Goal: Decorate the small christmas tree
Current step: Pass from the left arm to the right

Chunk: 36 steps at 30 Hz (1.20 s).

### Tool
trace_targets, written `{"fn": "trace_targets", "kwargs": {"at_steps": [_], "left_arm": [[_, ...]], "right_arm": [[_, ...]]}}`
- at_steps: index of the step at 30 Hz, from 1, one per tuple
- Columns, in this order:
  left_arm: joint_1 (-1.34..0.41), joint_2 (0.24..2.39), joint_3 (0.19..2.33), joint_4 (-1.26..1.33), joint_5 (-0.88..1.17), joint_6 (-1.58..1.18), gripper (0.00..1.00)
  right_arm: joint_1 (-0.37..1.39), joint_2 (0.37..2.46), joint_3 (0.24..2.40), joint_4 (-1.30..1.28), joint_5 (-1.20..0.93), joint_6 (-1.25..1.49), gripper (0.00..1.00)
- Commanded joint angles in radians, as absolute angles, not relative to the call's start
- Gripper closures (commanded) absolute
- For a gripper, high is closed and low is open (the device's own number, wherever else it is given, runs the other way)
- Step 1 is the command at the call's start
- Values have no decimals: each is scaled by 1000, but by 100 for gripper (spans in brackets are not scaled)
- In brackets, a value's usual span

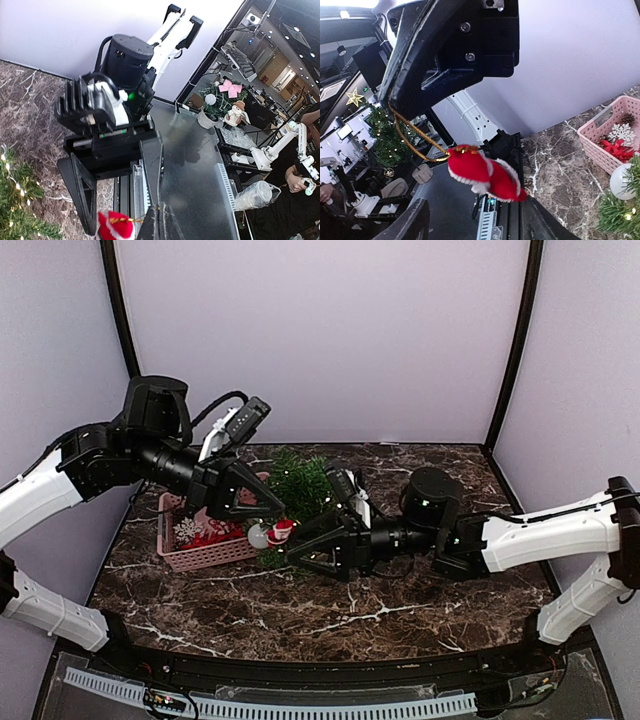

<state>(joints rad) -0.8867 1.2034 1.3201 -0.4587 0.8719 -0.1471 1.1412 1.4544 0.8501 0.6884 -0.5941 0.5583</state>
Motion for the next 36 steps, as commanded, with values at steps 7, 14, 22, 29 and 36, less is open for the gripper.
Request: {"fn": "trace_targets", "kwargs": {"at_steps": [7, 14, 22, 29, 36], "left_arm": [[-891, 1196, 1360, -408, 921, -161, 100], [-893, 1193, 1362, -389, 935, -167, 100], [-892, 1193, 1355, -376, 942, -173, 100], [-892, 1191, 1347, -356, 956, -184, 100], [-892, 1173, 1330, -366, 928, -169, 100]], "right_arm": [[1155, 1497, 870, 844, -640, 596, 39], [1155, 1494, 871, 839, -637, 591, 40], [1156, 1501, 889, 850, -643, 587, 48], [1156, 1499, 891, 857, -644, 587, 62], [1157, 1487, 883, 871, -644, 596, 73]]}}
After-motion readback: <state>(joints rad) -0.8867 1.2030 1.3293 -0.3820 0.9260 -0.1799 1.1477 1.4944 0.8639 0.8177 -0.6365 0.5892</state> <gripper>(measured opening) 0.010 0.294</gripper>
